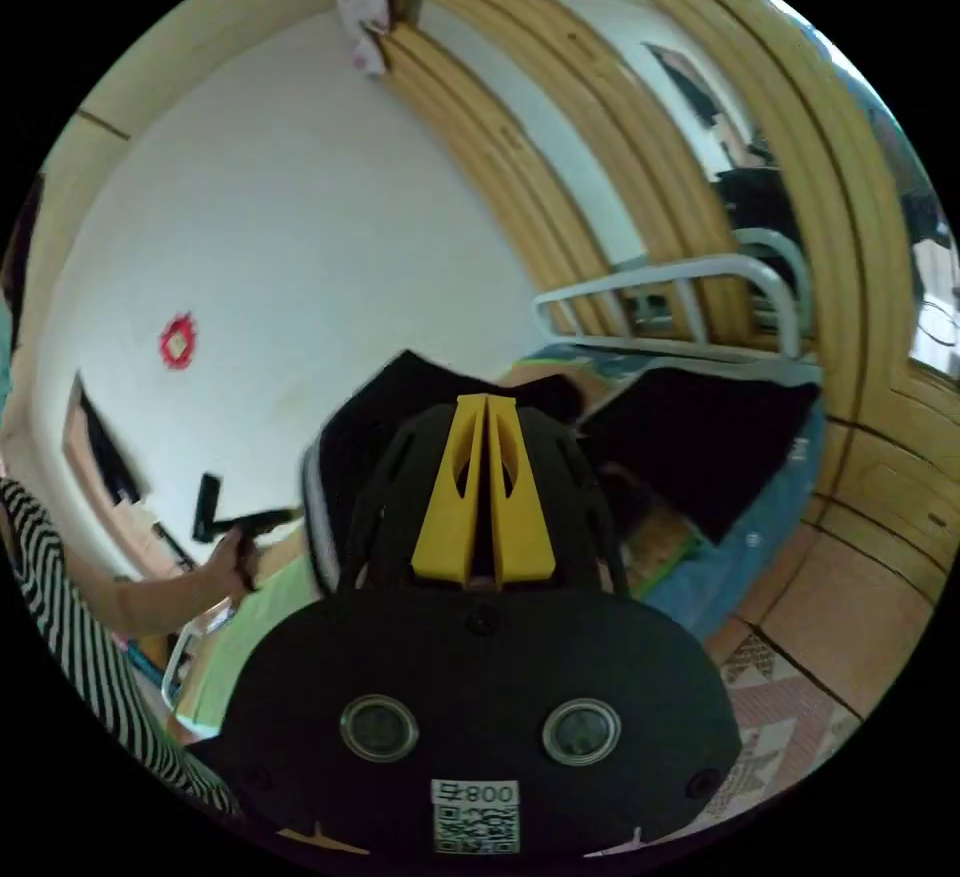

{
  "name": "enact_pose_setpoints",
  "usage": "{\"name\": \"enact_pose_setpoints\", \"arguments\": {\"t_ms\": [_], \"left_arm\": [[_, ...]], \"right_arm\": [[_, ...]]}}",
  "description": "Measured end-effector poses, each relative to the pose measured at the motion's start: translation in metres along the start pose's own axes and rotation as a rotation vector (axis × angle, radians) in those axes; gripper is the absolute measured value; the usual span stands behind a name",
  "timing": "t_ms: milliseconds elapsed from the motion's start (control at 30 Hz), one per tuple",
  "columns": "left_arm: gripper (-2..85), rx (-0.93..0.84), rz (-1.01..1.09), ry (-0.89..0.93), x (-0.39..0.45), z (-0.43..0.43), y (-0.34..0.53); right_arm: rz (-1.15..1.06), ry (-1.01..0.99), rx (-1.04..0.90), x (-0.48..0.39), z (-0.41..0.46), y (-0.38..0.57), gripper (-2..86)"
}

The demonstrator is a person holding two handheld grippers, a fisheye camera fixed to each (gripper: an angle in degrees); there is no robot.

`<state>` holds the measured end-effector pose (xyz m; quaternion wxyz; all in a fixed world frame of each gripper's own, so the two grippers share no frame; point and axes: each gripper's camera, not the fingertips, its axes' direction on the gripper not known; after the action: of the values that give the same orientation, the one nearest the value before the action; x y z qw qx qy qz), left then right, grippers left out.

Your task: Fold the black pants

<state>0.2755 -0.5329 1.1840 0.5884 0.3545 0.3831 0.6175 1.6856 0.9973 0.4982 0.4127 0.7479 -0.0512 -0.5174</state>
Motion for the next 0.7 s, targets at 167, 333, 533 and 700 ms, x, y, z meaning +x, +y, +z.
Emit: {"name": "enact_pose_setpoints", "arguments": {"t_ms": [167, 333, 533, 700], "left_arm": [[0.1, -0.327, -0.122, -0.07, -0.026, 0.046, 0.06], [0.1, -0.536, -0.066, -0.166, 0.005, 0.071, 0.076], [0.1, -0.495, -0.061, -0.238, 0.045, 0.052, 0.057], [0.1, -0.498, 0.004, -0.268, 0.083, 0.037, 0.033]], "right_arm": [[0.052, 0.196, -0.273, 0.073, 0.071, -0.032, 4.7], [0.022, 0.354, -0.468, 0.107, 0.14, -0.059, 8.3], [-0.171, 0.412, -0.701, 0.11, 0.22, -0.06, 11.0], [-0.27, 0.481, -0.742, 0.116, 0.242, -0.039, 8.8]]}}
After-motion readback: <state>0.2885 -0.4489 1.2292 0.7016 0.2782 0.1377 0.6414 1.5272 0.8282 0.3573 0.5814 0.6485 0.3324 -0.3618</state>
